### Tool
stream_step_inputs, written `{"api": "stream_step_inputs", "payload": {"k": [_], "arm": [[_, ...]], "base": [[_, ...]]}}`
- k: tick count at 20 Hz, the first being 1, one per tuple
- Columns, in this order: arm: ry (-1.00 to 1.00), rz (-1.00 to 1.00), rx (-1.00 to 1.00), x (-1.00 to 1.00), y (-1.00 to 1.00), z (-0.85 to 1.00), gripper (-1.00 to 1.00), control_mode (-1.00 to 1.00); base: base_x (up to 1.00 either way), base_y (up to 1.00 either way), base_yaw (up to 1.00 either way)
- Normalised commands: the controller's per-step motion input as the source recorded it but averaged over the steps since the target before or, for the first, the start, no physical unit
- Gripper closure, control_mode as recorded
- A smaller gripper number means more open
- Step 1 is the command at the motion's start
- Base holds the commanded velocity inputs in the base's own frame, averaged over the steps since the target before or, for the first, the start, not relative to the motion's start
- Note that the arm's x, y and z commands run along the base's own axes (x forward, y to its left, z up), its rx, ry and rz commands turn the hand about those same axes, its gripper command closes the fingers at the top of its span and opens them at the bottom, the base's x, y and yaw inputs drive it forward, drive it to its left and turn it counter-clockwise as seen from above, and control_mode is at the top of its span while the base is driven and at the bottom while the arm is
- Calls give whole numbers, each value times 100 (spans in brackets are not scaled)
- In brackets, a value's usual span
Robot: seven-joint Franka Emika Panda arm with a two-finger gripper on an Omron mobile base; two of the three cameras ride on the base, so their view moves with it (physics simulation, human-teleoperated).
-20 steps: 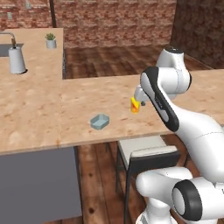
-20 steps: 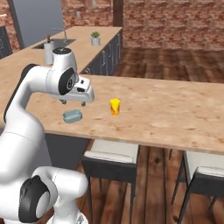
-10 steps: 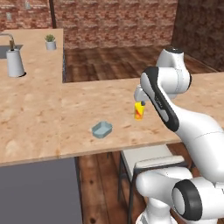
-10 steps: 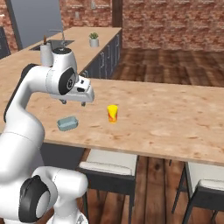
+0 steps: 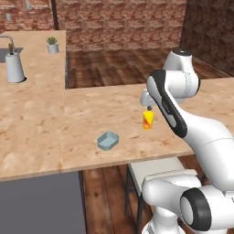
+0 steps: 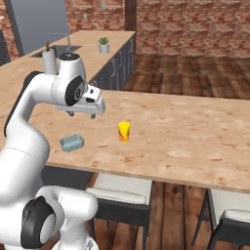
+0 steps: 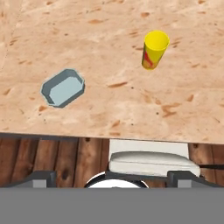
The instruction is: Pick the cup and tupperware and place them in the sink. Then turn on the water.
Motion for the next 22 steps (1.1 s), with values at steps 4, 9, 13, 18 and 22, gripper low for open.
{"api": "stream_step_inputs", "payload": {"k": [4,9,13,18,22], "arm": [[0,0,0,0,0,0,-100,100],[0,0,0,0,0,0,-100,100],[0,0,0,0,0,0,-100,100],[0,0,0,0,0,0,-100,100],[0,0,0,0,0,0,-100,100]], "base": [[39,0,0],[38,0,0],[33,0,0],[38,0,0],[8,0,0]]}}
